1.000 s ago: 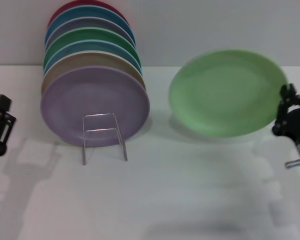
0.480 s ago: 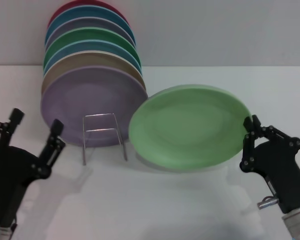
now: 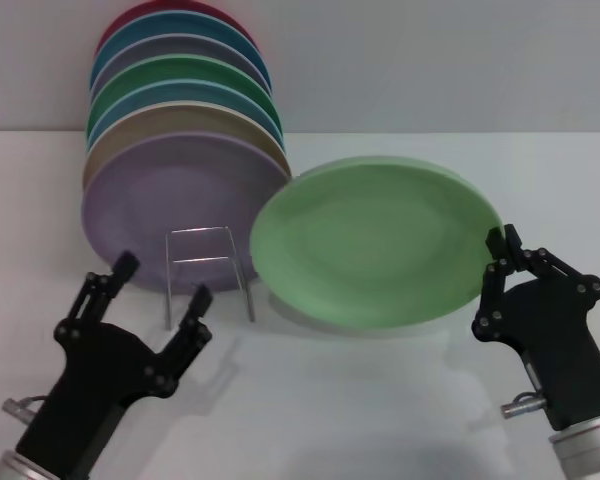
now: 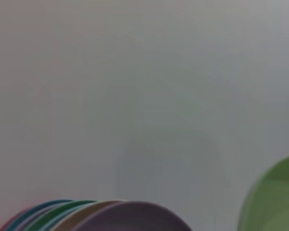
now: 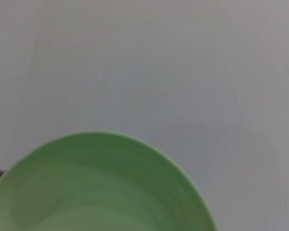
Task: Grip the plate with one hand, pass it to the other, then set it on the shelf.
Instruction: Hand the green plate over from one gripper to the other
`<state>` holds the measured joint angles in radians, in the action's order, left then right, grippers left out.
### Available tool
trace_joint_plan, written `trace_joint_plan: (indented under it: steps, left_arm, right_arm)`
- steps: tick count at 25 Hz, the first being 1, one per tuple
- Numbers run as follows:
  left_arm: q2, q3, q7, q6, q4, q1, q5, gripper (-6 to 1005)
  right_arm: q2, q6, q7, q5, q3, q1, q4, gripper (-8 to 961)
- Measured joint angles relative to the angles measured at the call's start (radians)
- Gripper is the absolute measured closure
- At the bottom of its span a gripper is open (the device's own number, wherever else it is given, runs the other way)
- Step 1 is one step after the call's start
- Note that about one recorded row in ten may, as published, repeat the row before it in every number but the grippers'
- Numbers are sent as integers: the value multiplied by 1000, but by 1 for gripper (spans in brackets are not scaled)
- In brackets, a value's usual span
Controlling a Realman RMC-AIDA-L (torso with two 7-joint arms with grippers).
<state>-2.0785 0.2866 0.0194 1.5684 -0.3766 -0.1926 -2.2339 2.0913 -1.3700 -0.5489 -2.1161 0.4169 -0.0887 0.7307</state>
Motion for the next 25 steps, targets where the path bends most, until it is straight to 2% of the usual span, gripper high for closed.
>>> trace_joint_plan:
  steps: [4,12,25]
  left_arm:
    - [0,-12,0,-37,-13,-14,-1,189]
    - [0,-13,0,-79,-28,-34,-1,190]
    - [0,-8,-12,-103,-39,-59,4,189]
  right_arm:
    - [0,-34,-77,99,-89,-35,39,936]
    - [1,-34,-195,153,-156,-50,88,936]
    - [1,-36,-206,154,-187,-42,92,935]
